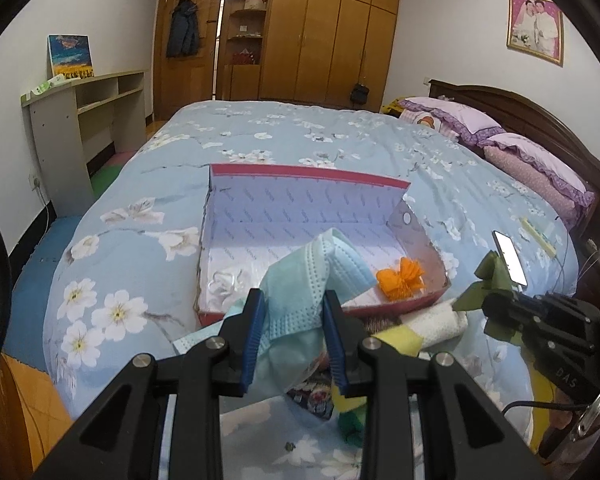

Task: Organize soft objects
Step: 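Carry the blue mask into the box with the left gripper while the right gripper carries the green bow, then open the left gripper over the box while the right gripper lowers and releases the green bow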

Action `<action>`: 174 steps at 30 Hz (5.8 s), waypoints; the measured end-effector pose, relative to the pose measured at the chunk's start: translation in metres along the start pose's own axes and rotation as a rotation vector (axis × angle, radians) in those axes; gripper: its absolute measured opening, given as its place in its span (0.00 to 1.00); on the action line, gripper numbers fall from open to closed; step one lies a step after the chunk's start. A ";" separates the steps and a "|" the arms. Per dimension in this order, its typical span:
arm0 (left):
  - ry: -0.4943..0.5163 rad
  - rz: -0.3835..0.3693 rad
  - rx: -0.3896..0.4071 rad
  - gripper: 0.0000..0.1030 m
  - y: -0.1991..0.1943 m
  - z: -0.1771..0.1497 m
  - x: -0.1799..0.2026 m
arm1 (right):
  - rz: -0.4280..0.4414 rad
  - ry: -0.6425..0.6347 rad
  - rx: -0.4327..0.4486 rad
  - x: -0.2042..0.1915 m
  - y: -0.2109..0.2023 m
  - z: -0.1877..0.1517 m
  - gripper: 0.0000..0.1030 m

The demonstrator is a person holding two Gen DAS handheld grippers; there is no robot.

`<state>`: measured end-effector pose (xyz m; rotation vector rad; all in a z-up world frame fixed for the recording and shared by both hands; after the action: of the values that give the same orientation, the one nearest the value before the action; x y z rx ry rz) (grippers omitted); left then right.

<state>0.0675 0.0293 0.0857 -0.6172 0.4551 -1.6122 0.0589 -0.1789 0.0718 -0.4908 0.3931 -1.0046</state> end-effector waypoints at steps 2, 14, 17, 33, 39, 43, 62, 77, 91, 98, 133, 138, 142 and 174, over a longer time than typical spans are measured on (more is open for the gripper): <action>0.003 0.002 0.002 0.30 0.003 0.005 0.001 | -0.001 -0.005 0.008 0.001 0.002 0.005 0.13; 0.012 0.022 0.020 0.30 0.025 0.035 0.003 | -0.016 0.000 0.052 0.015 0.018 0.035 0.13; 0.014 0.026 0.018 0.30 0.033 0.041 0.004 | -0.019 0.009 0.053 0.020 0.027 0.041 0.13; 0.023 0.051 -0.023 0.30 0.086 0.053 0.005 | -0.041 0.047 0.035 0.043 0.077 0.057 0.13; 0.024 0.066 -0.038 0.30 0.103 0.053 0.003 | -0.054 0.057 0.012 0.052 0.095 0.055 0.13; 0.024 0.070 -0.055 0.30 0.116 0.053 0.001 | -0.060 0.063 -0.002 0.056 0.105 0.053 0.13; 0.038 0.085 -0.137 0.30 0.159 0.047 -0.003 | -0.072 0.083 -0.074 0.070 0.144 0.043 0.13; 0.055 0.086 -0.171 0.39 0.166 0.042 0.000 | -0.070 0.117 -0.099 0.075 0.148 0.040 0.24; 0.058 0.088 -0.146 0.52 0.153 0.044 0.002 | -0.082 0.135 -0.080 0.076 0.138 0.041 0.35; 0.054 0.086 -0.133 0.52 0.141 0.045 0.003 | -0.089 0.125 -0.063 0.071 0.128 0.044 0.38; 0.031 0.097 -0.100 0.52 0.060 0.009 0.002 | -0.083 0.081 -0.015 0.030 0.055 0.022 0.39; 0.019 0.099 -0.103 0.52 0.051 -0.001 -0.004 | -0.082 0.084 -0.014 0.024 0.048 0.015 0.39; 0.014 0.101 -0.103 0.52 0.044 -0.007 -0.007 | -0.079 0.085 -0.013 0.021 0.044 0.011 0.39; -0.024 0.071 -0.121 0.52 0.039 -0.025 -0.010 | -0.021 0.089 -0.098 0.025 0.102 0.025 0.66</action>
<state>0.0830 0.0323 0.0410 -0.7026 0.5540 -1.5165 0.1551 -0.1498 0.0334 -0.5404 0.5189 -1.0335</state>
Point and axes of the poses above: each gripper's, at about its wrist camera, not at the fingertips, and y roughly the way its jaws point, x to its right, z to its top, the point moved 1 cm from there along y, roughly the way its jaws point, and after that the axes turned 1 degree about -y, right-handed, at the moved point
